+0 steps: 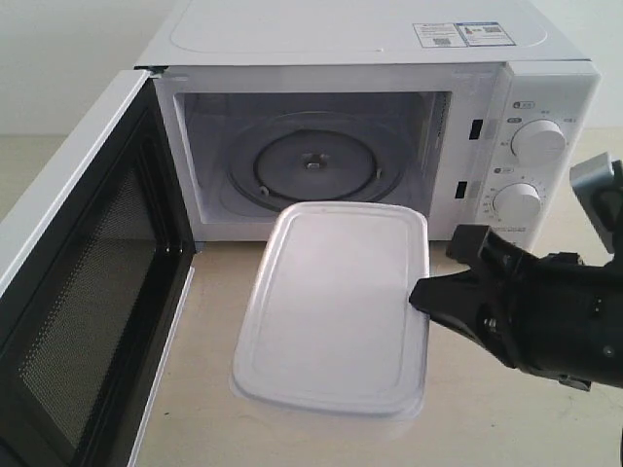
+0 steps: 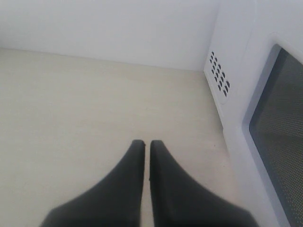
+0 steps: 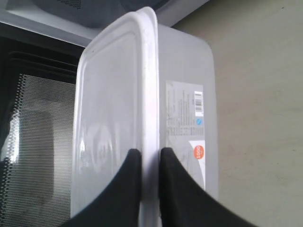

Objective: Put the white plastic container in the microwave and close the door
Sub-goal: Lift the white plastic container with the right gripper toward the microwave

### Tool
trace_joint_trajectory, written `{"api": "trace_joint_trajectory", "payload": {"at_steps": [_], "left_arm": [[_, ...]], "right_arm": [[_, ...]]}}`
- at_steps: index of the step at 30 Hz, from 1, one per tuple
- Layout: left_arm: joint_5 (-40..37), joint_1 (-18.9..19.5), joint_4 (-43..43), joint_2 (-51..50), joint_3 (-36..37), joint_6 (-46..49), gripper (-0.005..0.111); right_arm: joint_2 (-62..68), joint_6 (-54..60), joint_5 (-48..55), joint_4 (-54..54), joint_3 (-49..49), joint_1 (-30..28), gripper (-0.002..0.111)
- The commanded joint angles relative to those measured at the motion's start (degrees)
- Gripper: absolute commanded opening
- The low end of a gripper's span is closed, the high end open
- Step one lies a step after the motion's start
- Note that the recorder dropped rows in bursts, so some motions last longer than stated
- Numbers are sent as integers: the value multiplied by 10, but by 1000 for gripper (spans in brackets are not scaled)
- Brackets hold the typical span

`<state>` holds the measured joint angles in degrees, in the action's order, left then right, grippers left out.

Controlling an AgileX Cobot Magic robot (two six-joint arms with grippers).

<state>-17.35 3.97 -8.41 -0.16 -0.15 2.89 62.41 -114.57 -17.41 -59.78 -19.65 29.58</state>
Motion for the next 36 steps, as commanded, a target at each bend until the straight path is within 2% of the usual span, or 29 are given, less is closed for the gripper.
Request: {"api": "trace_joint_trajectory", "payload": {"at_steps": [1, 4, 6, 20, 28, 32, 36], "left_arm": [[4, 1, 3, 2, 1, -3, 4], [4, 1, 3, 2, 1, -3, 4], [4, 1, 3, 2, 1, -3, 4], [4, 1, 3, 2, 1, -3, 4], [4, 1, 3, 2, 1, -3, 4], [4, 1, 3, 2, 1, -3, 4], [4, 1, 3, 2, 1, -3, 4]], "right_arm": [[-5, -1, 85, -24, -21, 42, 0], [-5, -11, 124, -39, -34, 59, 0], [-5, -58, 135, -75, -42, 67, 0], [-5, -56, 168, -38, -64, 69, 0], [-5, -55, 228, -101, -65, 69, 0], [-5, -55, 234, -100, -65, 69, 0], [-5, -55, 206, -49, -65, 69, 0]]}}
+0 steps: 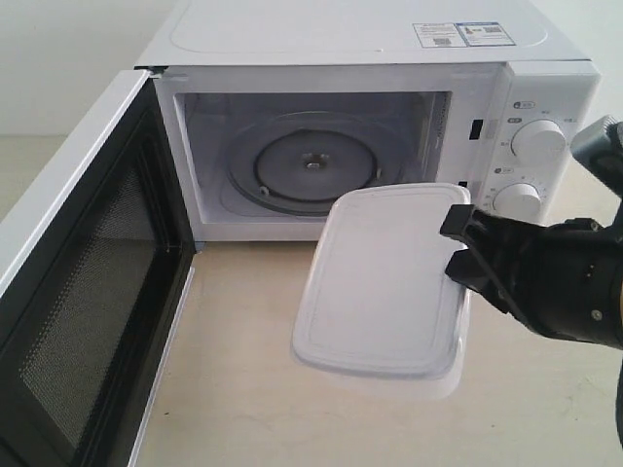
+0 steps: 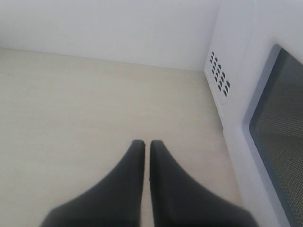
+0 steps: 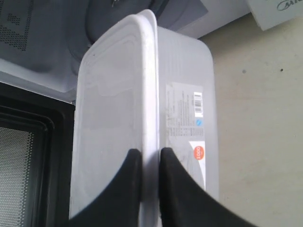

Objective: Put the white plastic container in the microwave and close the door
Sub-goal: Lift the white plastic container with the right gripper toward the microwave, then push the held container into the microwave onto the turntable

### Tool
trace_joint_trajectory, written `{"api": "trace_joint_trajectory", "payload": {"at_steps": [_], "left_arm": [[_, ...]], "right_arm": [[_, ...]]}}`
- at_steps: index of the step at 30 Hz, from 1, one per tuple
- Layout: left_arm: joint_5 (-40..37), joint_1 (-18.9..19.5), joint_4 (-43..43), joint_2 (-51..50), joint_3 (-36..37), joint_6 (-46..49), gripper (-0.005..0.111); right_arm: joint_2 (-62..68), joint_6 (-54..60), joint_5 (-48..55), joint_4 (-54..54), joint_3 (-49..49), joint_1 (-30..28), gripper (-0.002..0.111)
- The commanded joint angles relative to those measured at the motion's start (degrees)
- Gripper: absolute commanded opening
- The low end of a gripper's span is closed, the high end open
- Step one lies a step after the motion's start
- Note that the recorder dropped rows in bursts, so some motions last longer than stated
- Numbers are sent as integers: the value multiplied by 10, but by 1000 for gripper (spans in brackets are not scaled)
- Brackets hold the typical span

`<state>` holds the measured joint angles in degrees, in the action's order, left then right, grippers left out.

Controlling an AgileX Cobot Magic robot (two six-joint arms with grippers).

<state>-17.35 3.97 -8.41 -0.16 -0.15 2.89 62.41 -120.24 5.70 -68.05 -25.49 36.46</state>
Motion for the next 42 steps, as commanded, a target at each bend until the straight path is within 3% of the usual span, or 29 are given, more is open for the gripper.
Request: {"api": "trace_joint_trajectory", "payload": {"at_steps": [1, 8, 11, 14, 22, 24, 28, 33, 42], "left_arm": [[4, 1, 3, 2, 1, -3, 4], [4, 1, 3, 2, 1, -3, 4], [4, 1, 3, 2, 1, -3, 4], [4, 1, 3, 2, 1, -3, 4], [4, 1, 3, 2, 1, -3, 4], [4, 1, 3, 2, 1, -3, 4], [4, 1, 3, 2, 1, -3, 4], [4, 1, 3, 2, 1, -3, 4], [4, 1, 3, 2, 1, -3, 4]], "right_arm": [[-5, 1, -29, 47, -6, 0, 0], [-4, 1, -84, 120, 2, -1, 0], [1, 9, -176, 142, 27, -37, 0], [37, 130, -345, 285, 79, -86, 0], [138, 330, -536, 497, 108, -85, 0], [182, 371, -596, 580, 108, -69, 0], [292, 429, -716, 749, 105, 38, 0], [384, 408, -757, 873, 91, 130, 0], [410, 428, -757, 900, 47, 145, 0]]}}
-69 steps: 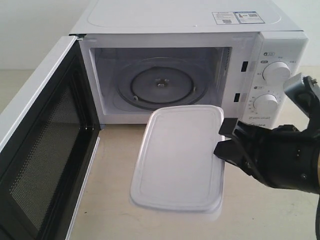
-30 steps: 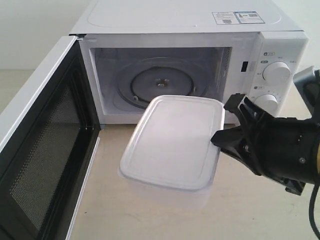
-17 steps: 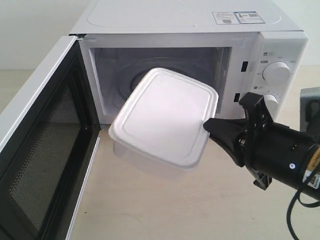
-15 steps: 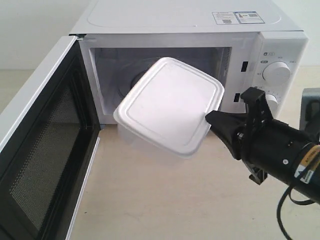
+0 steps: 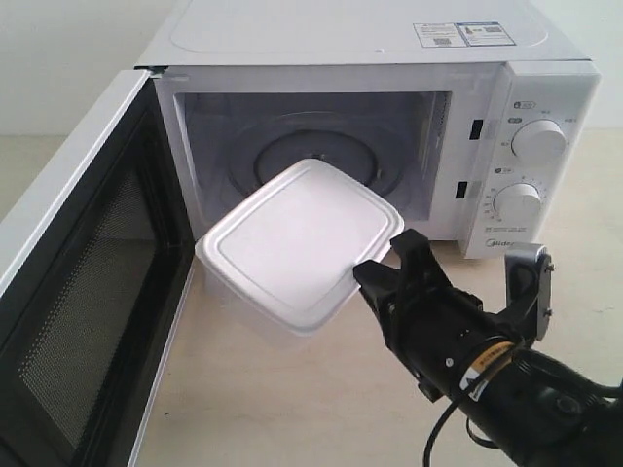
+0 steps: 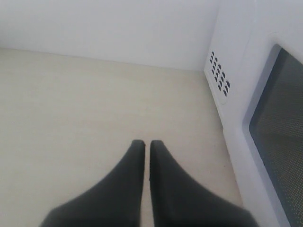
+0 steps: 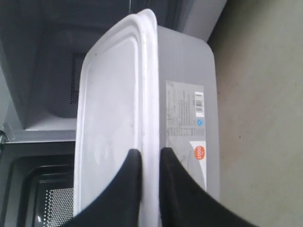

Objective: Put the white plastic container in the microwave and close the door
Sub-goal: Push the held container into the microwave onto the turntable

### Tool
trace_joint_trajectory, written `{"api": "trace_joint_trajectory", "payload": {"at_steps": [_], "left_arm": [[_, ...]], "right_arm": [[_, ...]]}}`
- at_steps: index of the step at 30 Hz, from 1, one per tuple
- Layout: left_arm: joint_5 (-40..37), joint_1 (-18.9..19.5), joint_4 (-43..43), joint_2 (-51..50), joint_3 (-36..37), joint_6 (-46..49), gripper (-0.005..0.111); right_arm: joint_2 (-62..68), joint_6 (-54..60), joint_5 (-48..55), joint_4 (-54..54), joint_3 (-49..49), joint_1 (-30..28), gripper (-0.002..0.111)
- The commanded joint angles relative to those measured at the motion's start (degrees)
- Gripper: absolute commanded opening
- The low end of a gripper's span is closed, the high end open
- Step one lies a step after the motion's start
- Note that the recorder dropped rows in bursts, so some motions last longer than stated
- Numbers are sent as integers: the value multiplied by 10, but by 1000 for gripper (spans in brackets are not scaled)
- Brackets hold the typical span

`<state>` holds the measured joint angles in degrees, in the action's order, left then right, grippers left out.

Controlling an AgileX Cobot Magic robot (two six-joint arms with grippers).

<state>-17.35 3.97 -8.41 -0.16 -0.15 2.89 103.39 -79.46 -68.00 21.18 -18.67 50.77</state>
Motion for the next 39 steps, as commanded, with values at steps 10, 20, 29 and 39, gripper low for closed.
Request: {"api": "trace_joint_trajectory", "payload": {"at_steps": [10, 20, 29, 39], "left_arm": [[4, 1, 3, 2, 1, -3, 4], [4, 1, 3, 2, 1, -3, 4], [4, 1, 3, 2, 1, -3, 4], [4, 1, 3, 2, 1, -3, 4]], "right_arm": [[1, 43, -20, 119, -68, 2, 0], [1, 135, 51, 127, -143, 2, 0], [1, 214, 133, 186, -217, -29, 0], [47, 239, 154, 260, -295, -32, 0]]}}
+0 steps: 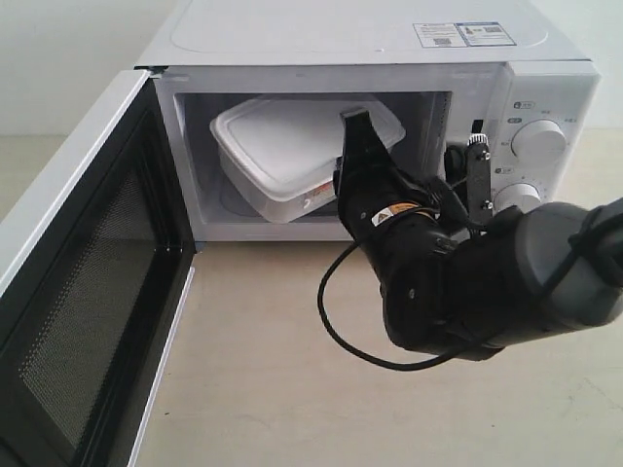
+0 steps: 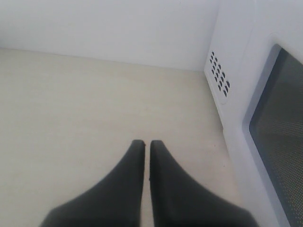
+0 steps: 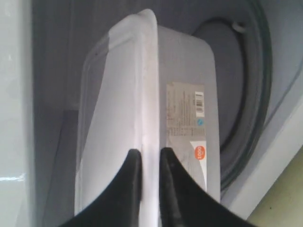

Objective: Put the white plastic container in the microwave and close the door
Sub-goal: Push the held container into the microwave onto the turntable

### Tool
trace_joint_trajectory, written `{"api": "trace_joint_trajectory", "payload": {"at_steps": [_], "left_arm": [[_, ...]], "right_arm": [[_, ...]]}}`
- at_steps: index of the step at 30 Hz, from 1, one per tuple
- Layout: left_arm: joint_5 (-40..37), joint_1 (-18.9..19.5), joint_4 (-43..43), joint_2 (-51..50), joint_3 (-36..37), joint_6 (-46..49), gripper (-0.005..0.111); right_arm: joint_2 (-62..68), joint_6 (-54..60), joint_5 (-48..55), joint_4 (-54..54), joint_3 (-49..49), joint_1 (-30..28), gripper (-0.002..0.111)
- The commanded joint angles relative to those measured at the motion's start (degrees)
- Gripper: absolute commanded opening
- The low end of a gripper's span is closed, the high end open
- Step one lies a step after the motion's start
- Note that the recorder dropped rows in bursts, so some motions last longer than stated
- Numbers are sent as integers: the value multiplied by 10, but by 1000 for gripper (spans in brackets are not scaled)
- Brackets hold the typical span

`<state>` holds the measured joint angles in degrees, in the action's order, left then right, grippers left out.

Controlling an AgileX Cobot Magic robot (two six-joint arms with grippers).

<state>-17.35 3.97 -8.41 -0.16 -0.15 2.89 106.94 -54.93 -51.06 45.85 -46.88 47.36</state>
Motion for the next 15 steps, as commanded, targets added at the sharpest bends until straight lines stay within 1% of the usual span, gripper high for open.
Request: {"api": "trace_joint_trajectory", "payload": {"at_steps": [1, 3, 5, 15], "left_arm": [[4, 1, 3, 2, 1, -3, 4], [4, 1, 3, 2, 1, -3, 4], [4, 1, 3, 2, 1, -3, 4], [4, 1, 3, 2, 1, -3, 4]], "right_arm": [[20, -18, -34, 20, -13, 2, 0], [29, -19, -52, 26, -14, 2, 0], [35, -2, -35, 23, -31, 2, 0], [57, 39, -34, 47, -85, 0, 0]]}}
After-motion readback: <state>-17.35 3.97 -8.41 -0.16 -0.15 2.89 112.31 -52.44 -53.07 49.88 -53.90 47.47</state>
